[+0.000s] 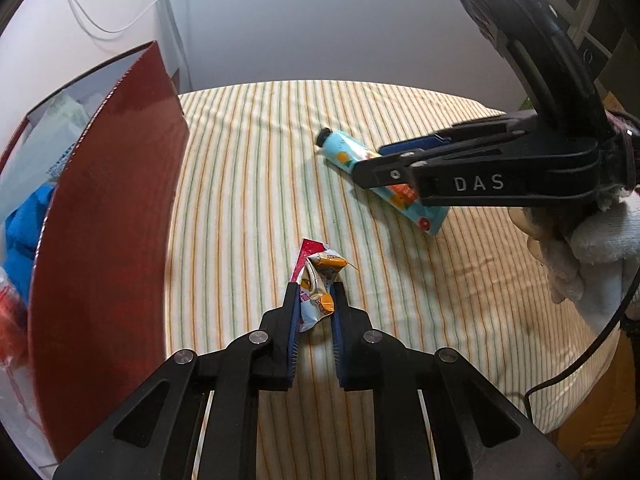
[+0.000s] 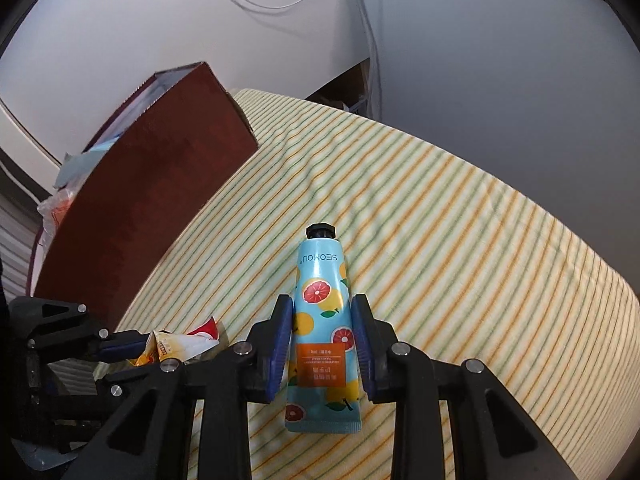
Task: Organize soft objects
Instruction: 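Lift and carry the sachet and tube with both grippers over the shoebox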
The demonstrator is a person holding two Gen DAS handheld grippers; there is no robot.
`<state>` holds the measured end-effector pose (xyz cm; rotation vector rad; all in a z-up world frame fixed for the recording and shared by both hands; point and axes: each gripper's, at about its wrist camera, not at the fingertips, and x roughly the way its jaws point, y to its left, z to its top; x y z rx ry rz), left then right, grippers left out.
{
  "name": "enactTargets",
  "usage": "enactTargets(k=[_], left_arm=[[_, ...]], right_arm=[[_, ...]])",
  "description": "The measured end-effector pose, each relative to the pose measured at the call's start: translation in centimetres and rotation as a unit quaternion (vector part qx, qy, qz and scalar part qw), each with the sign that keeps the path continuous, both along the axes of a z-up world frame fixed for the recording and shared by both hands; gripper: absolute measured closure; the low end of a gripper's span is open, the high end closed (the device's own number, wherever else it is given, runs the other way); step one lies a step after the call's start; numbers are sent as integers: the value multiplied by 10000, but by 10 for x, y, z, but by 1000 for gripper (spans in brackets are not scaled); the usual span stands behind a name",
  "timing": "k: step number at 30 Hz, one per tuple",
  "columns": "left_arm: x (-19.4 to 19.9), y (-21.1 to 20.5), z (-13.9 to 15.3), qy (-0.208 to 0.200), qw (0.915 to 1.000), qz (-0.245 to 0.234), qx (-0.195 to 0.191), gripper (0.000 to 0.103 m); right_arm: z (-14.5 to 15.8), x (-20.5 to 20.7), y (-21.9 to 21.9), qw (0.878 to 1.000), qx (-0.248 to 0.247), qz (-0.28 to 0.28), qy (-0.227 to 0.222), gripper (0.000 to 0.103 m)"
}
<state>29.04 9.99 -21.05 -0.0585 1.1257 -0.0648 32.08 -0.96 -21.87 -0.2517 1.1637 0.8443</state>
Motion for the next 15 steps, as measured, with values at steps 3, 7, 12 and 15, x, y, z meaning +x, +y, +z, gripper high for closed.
enactTargets(k=[3,7,12,15], left_arm=[[1,-3,-3,30,10000,-2,-2,90],[0,-2,-3,-15,10000,28,-56,90],[-1,-4,4,-84,9999,-18,-54,90],[-2,-5,9,-128,9999,-35,-101,90]], right_arm=[[-4,-1,-4,10000,-69,-71,12,76],[-3,0,-3,9999,34,-139,44,76],[5,-1,-13,9991,331,-238,132,76],[5,2,-21,9973,538,-363,349,76]])
